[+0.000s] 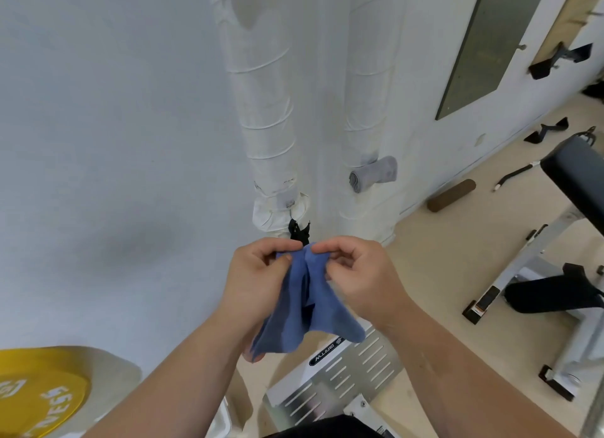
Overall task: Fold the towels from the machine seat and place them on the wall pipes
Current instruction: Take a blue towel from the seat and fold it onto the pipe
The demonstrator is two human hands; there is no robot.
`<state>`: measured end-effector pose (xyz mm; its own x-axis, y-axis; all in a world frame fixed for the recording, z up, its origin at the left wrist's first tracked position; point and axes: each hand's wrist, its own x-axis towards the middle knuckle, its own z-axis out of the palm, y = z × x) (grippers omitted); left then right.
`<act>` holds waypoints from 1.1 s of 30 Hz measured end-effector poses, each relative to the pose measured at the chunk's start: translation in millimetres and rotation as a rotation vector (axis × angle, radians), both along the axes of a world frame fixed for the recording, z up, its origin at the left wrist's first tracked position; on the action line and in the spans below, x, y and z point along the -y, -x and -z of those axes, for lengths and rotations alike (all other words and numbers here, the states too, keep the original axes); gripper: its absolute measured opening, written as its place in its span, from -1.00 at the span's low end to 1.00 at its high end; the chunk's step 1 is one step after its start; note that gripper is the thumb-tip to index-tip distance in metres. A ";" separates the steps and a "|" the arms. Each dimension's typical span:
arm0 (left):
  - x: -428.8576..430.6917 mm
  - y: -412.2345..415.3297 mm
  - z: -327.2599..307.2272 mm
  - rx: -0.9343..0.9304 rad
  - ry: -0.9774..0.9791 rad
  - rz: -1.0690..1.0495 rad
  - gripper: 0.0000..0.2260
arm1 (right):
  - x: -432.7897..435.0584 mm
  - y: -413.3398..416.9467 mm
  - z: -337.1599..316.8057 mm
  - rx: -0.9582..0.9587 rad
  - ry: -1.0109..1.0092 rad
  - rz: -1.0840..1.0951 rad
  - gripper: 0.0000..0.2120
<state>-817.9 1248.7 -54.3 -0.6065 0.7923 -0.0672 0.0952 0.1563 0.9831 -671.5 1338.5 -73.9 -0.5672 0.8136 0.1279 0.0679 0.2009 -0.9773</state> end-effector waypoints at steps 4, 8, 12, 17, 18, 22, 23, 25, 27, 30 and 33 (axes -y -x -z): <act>6.0 -7.8 -1.7 0.078 -0.048 0.026 -0.69 | 1.8 -0.2 2.7 -0.010 -0.046 -0.032 -0.65; 10.3 -8.7 -2.3 0.111 -0.031 0.060 -0.66 | 2.4 -3.7 3.8 0.011 -0.106 -0.031 -0.70; 11.9 -11.1 -5.1 0.134 -0.003 0.087 -0.72 | 0.7 -4.5 1.6 0.066 -0.185 -0.061 -0.83; 7.1 0.9 3.3 0.047 0.037 -0.008 -0.71 | -0.9 -7.0 -5.8 0.135 -0.181 -0.205 -0.89; 6.7 0.7 3.1 0.054 0.037 0.008 -0.71 | 0.2 -5.4 -6.9 0.139 -0.149 -0.236 -0.90; 8.1 -7.6 -0.2 0.117 0.031 0.146 -0.70 | 1.0 0.4 -5.1 0.097 -0.121 -0.174 -0.88; 9.0 -7.6 -0.4 0.108 0.031 0.159 -0.70 | -0.1 0.6 -4.8 0.099 -0.140 -0.152 -0.88; 10.7 -3.3 0.1 0.053 0.036 0.180 -0.68 | -2.5 0.0 -5.6 0.114 -0.196 -0.138 -0.88; 11.6 1.6 0.4 0.006 0.039 0.217 -0.73 | -4.8 -1.4 -7.9 0.126 -0.243 -0.132 -0.88; 11.8 3.2 -1.3 -0.021 0.050 0.283 -0.78 | -6.4 -2.0 -10.1 0.117 -0.274 -0.126 -0.86; 9.7 1.8 -2.6 -0.008 0.035 0.311 -0.80 | -7.4 -1.9 -9.7 0.116 -0.309 -0.116 -0.84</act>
